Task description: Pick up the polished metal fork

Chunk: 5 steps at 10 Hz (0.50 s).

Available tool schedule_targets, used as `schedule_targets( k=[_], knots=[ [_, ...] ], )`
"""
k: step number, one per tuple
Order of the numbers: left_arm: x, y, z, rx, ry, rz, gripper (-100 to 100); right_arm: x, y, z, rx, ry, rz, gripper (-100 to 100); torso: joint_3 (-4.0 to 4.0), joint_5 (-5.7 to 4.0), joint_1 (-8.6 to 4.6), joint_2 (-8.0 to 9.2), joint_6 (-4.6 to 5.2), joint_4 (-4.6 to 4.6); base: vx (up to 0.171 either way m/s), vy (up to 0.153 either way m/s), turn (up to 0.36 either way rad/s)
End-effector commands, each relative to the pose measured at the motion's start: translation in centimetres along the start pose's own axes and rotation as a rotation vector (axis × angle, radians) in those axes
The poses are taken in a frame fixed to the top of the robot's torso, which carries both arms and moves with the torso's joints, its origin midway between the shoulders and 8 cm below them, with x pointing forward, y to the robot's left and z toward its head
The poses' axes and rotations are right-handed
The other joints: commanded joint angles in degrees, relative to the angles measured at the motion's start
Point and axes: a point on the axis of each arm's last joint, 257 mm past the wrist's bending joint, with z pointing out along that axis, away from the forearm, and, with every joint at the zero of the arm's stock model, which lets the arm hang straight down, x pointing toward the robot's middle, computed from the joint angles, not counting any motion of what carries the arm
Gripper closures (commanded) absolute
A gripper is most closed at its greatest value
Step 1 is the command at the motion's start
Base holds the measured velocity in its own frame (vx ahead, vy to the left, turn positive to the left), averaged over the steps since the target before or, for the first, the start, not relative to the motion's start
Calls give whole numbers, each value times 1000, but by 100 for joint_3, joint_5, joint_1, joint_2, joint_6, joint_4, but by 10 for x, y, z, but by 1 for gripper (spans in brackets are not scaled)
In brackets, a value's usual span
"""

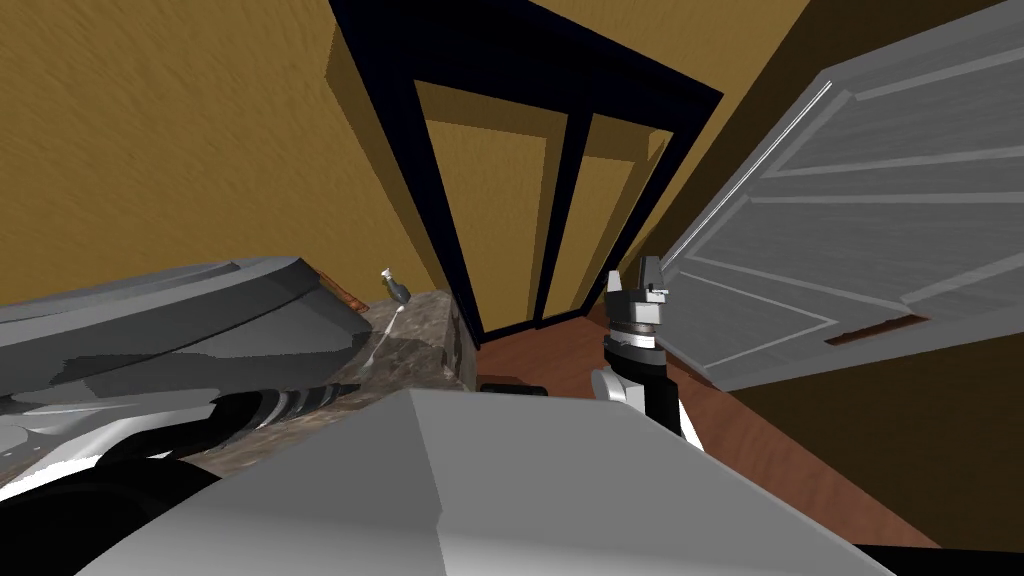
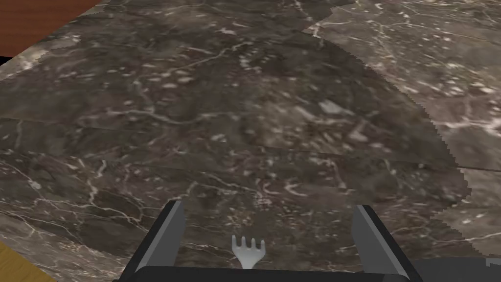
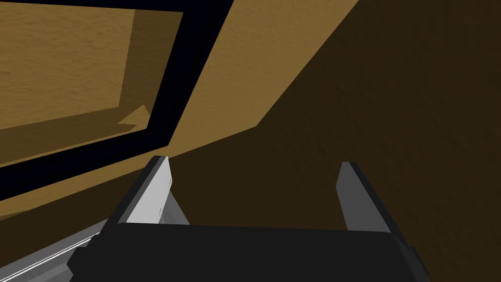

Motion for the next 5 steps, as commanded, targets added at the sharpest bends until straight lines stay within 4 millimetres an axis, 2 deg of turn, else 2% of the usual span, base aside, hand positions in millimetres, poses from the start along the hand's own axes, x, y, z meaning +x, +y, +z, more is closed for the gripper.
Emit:
schedule_targets(
  k=[1, 3, 4, 5],
  knots=[
    [-11, 8, -5, -28, -3, 11, -100, 0, 0, 0, 0, 0, 0, 0, 0, 0, 0, 0, 0, 0, 202, 82, -215],
    [-17, 9, -7, -42, -5, 18, -100, 0, 0, 0, 0, 0, 0, 0, -10, 1, 2, -16, -3, -4, 190, 63, -143],
    [-15, 9, -7, -37, -4, 17, -100, 0, 0, 0, 0, 0, 0, 0, -7, 0, -9, -11, -4, -3, 77, 19, -28],
    [-15, 9, -7, -38, -5, 17, 0, 0, 0, 0, 0, 0, 0, 0, 10, -3, -21, 20, -9, 3, 15, 5, 2]
  ],
)
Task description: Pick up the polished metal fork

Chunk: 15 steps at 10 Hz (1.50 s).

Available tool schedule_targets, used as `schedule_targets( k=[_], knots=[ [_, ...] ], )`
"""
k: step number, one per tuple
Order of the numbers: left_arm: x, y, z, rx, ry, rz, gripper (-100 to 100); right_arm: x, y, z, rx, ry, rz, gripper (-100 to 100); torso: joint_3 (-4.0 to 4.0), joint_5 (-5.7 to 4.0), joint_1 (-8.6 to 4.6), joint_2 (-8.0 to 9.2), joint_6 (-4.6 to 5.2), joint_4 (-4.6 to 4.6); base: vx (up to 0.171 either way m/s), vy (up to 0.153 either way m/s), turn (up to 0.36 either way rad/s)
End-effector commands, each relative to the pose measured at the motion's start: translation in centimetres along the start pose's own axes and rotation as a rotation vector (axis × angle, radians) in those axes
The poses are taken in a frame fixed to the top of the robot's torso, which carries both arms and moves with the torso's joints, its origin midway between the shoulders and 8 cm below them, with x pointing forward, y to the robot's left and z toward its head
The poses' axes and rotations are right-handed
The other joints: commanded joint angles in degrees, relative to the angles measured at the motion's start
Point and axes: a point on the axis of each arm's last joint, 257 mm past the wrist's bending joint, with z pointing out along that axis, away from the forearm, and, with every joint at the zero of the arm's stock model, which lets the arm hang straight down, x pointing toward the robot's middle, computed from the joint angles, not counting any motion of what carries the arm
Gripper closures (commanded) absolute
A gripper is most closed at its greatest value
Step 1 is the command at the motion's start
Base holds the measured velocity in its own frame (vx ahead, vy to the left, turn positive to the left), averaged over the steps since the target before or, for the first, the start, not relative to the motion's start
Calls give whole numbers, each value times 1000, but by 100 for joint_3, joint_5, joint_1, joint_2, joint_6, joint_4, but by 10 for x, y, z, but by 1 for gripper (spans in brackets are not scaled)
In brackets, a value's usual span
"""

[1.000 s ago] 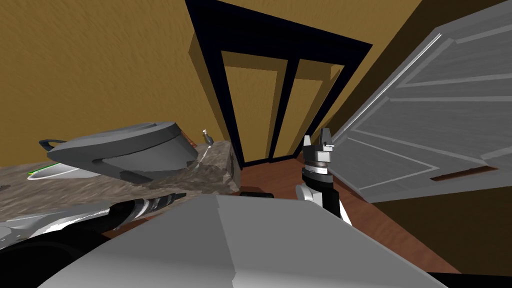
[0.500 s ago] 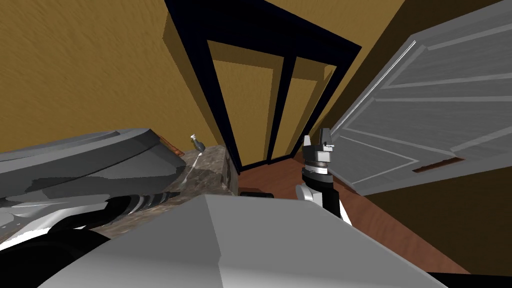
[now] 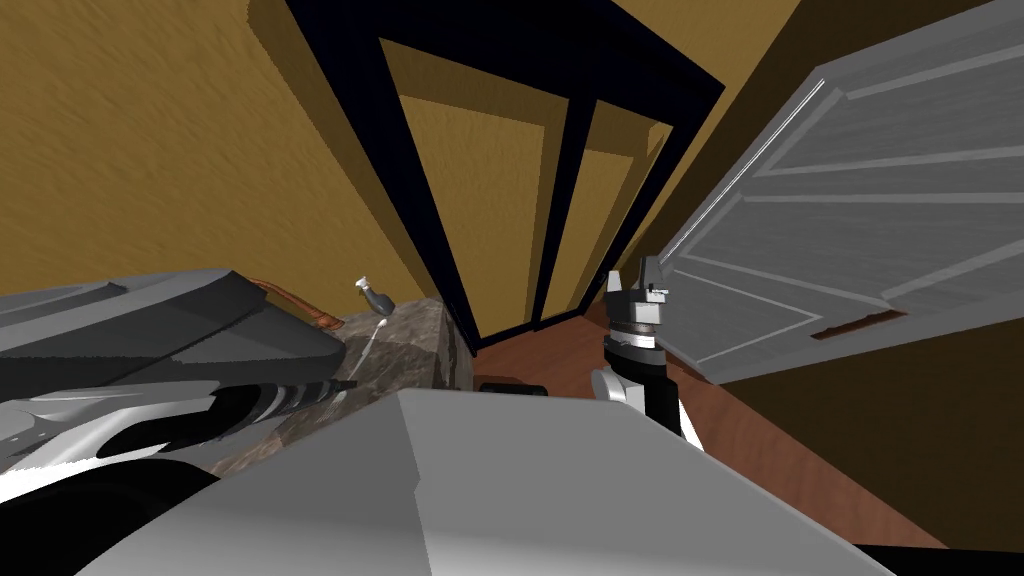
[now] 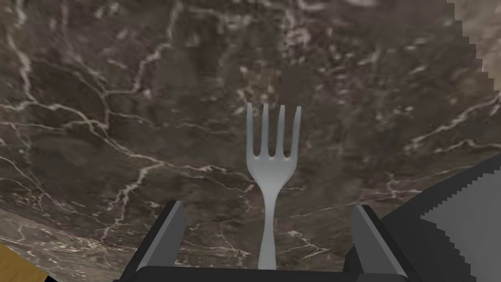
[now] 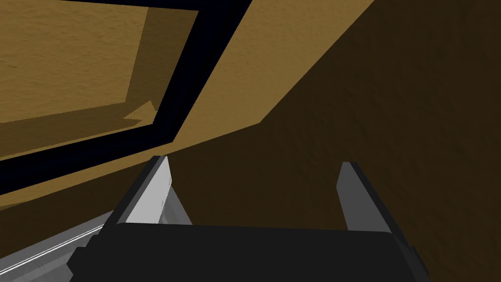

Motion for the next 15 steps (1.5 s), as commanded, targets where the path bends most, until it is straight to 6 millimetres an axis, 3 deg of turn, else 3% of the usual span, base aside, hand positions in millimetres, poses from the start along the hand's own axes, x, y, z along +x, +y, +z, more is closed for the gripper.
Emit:
schedule_targets(
  k=[1, 7, 15],
  knots=[
    [6, -8, 4, 6, 1, 17, -100, 0, 0, 0, 0, 0, 0, 0, 0, 0, 0, 0, 0, 0, 49, 35, 123],
    [22, -36, 15, 27, -1, 68, -100, 0, 0, 0, 0, 0, 0, 0, 8, -3, -11, 13, -2, 4, 36, -6, 99],
    [22, -36, 15, 27, -1, 68, -100, 0, 0, 0, 0, 0, 0, 0, 14, -1, -3, 24, 1, 6, 1, -1, 5]
  ],
)
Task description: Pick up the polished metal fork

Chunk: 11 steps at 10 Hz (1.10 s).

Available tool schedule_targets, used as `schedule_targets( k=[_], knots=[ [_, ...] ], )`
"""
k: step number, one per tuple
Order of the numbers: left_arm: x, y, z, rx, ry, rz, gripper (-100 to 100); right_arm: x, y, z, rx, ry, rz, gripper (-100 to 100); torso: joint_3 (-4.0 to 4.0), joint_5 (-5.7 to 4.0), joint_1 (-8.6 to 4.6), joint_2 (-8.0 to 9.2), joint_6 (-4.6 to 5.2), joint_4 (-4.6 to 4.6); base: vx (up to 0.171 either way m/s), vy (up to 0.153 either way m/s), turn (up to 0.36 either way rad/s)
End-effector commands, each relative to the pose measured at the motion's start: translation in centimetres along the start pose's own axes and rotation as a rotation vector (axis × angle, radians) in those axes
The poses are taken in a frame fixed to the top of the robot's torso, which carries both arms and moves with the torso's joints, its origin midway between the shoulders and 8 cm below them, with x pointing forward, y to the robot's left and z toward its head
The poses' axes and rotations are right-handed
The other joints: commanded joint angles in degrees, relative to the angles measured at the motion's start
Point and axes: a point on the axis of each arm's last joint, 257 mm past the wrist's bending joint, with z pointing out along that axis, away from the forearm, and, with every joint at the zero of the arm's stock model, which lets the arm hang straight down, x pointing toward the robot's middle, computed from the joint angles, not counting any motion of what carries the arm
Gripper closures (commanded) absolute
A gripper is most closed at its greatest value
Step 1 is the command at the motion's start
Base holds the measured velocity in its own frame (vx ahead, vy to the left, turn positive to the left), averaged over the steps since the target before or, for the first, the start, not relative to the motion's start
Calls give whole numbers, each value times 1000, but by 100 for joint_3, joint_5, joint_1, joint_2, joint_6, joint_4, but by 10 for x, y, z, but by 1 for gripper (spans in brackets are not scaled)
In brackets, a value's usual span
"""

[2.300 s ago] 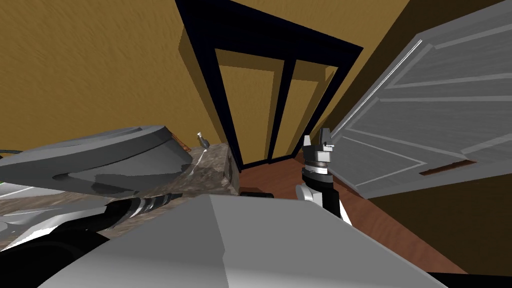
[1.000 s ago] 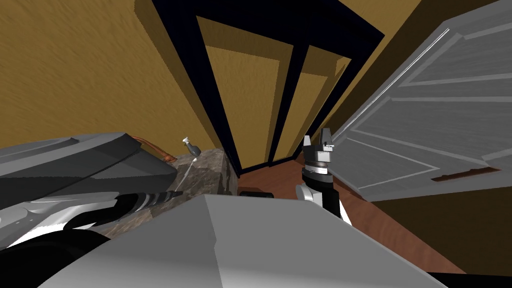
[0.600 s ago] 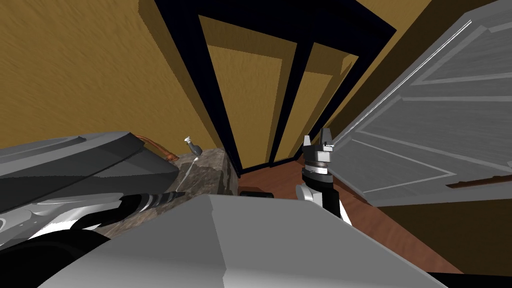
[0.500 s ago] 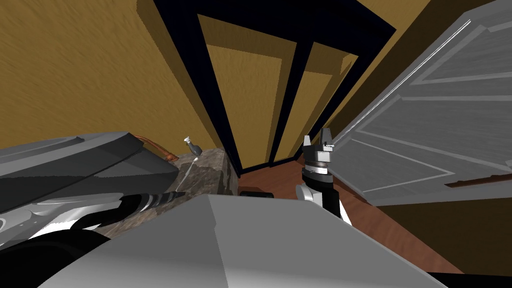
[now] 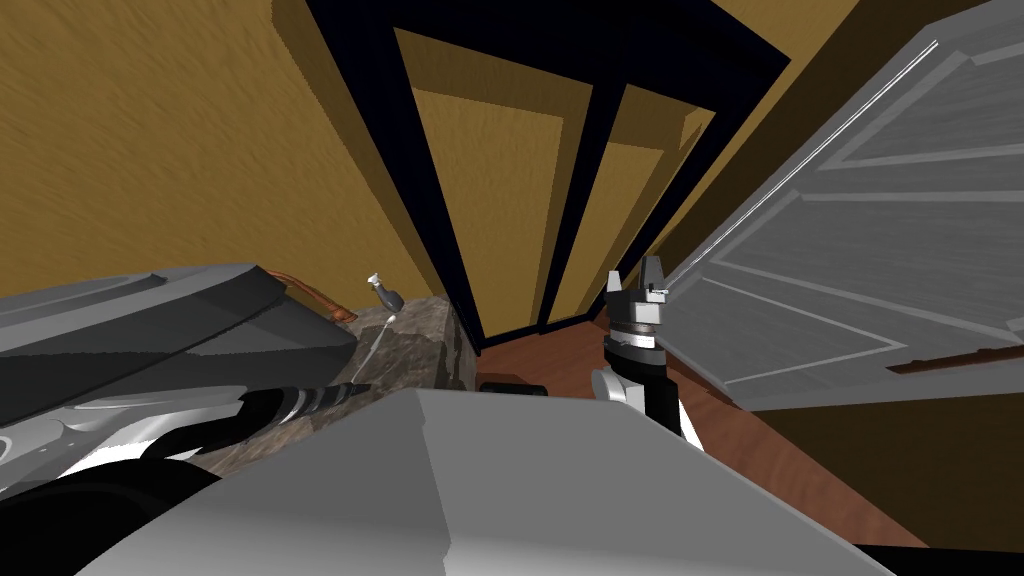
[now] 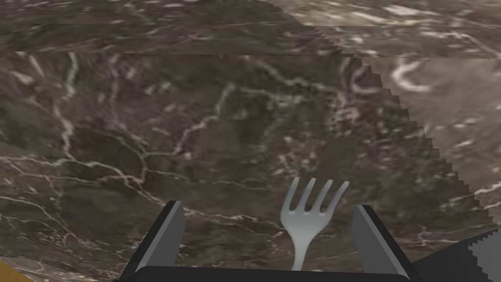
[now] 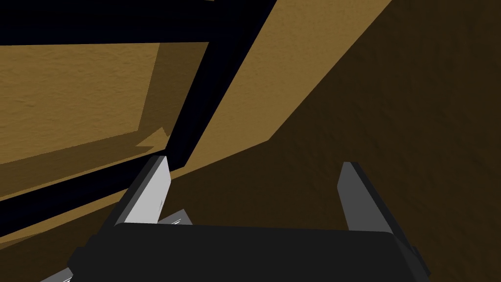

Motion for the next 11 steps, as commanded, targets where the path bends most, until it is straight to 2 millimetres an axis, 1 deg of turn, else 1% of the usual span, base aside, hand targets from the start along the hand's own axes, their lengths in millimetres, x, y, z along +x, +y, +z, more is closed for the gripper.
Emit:
schedule_targets(
  k=[1, 2, 3, 6, 7, 8, 9, 11],
  knots=[
    [0, 0, 0, 0, 0, 0, -100, 0, 0, 0, 0, 0, 0, 0, 0, 0, 0, 0, 0, 0, -8, 4, -26],
    [11, 5, 4, -3, -1, -12, -100, 0, 0, 0, 0, 0, 0, 0, 0, 0, 1, 1, 1, 0, 20, 6, -104],
    [15, 7, 5, -5, -1, -16, -100, 0, 0, 0, 0, 0, 0, 0, -3, 1, 2, -6, 1, -1, 38, 15, -51],
    [34, 14, 11, -9, -1, -36, -100, 0, 0, 0, 0, 0, 0, 0, -16, 48, 37, -24, 10, -9, 31, 10, -62],
    [39, 15, 13, -10, -1, -39, -100, 0, 0, 0, 0, 0, 0, 0, -21, 71, 54, -31, 15, -11, 28, 9, -55],
    [34, 17, 11, -16, -3, -34, -100, 0, 0, 0, 0, 0, 0, 0, -24, 91, 67, -35, 18, -14, 7, 0, -5],
    [35, 18, 11, -17, -3, -34, 100, 0, 0, 0, 0, 0, 0, 0, -24, 95, 71, -34, 18, -14, 0, 0, 0],
    [34, 19, 11, -22, -5, -35, 100, 0, 0, 0, 0, 0, 0, 0, -25, 99, 66, -35, 26, -16, 0, 0, 0]
  ],
)
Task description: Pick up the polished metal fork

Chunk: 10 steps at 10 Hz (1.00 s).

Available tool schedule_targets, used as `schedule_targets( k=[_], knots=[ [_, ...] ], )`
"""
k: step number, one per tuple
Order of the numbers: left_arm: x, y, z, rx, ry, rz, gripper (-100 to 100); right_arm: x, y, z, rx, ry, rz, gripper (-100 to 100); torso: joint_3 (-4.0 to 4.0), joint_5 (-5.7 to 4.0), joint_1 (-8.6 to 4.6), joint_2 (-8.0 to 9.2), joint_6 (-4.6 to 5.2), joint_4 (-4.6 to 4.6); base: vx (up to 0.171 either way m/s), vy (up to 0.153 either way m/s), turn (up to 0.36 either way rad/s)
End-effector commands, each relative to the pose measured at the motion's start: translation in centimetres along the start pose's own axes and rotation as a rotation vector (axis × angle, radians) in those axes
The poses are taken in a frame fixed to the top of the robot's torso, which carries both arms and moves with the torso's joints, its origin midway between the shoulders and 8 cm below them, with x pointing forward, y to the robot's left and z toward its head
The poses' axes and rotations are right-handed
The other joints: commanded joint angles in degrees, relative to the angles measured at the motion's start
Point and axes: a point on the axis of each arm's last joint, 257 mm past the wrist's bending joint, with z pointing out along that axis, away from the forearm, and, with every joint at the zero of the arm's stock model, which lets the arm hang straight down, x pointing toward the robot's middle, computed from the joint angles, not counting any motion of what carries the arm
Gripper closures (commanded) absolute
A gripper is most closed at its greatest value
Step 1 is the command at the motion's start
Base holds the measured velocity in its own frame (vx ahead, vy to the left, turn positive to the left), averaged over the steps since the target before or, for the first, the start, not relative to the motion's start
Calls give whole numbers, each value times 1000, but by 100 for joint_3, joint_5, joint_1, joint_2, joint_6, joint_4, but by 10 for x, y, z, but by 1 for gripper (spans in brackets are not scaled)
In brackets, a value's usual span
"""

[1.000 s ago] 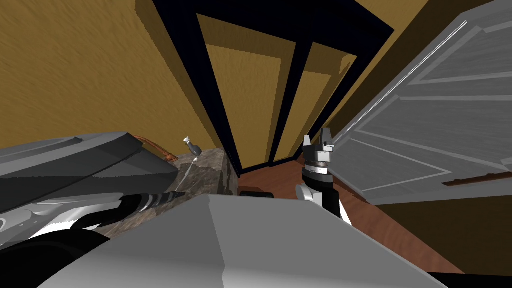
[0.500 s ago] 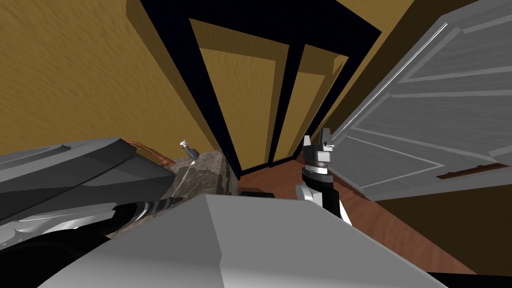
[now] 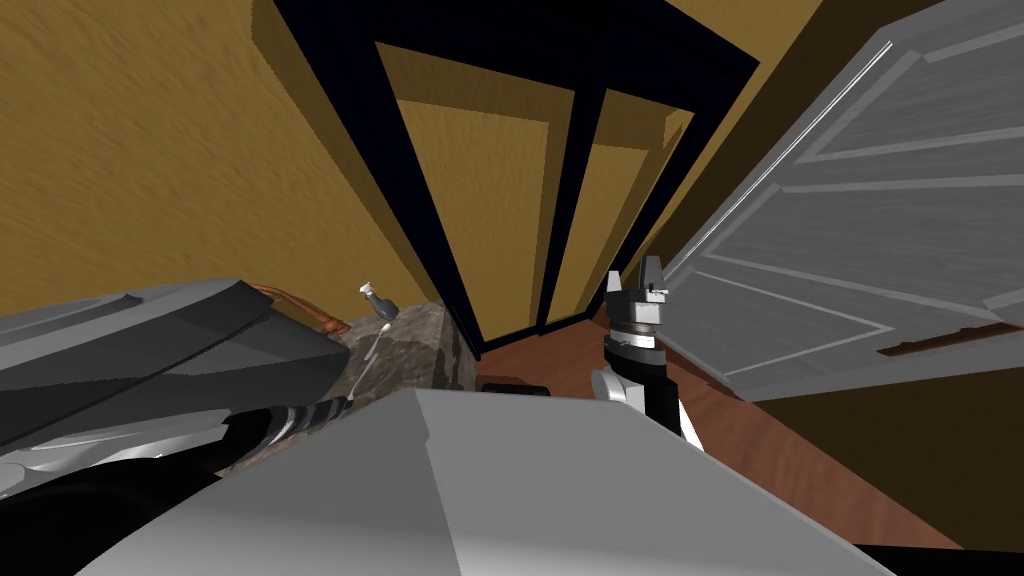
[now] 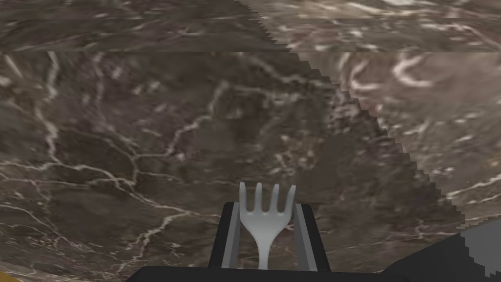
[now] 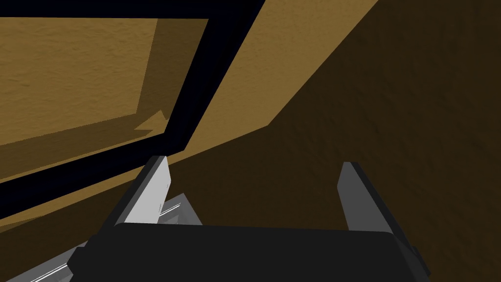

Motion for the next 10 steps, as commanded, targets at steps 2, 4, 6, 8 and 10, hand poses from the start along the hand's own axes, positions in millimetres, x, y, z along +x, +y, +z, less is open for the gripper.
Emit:
schedule_targets(
  k=[2, 4, 6, 8, 10],
  knots=[
    [-1, 0, 0, -1, -1, 2, 100, 0, 0, 0, 0, 0, 0, 0, -2, 7, 4, -2, 0, -1, 0, 0, 0],
    [-7, -8, -3, 16, 6, 7, 100, 0, 0, 0, 0, 0, 0, 0, -6, 15, 11, -7, 0, -4, -7, -3, 30],
    [-18, -13, -6, 19, 6, 19, 100, 0, 0, 0, 0, 0, 0, 0, -1, 13, 5, 1, -4, -3, -35, -13, 85],
    [-33, -21, -11, 23, 7, 35, 100, 0, 0, 0, 0, 0, 0, 0, 1, 11, 5, 4, -2, -2, -37, -11, 68],
    [-30, -17, -10, 22, 6, 31, 0, 0, 0, 0, 0, 0, 0, 0, -2, 13, 7, -1, -2, -4, -8, -3, 5]
  ],
)
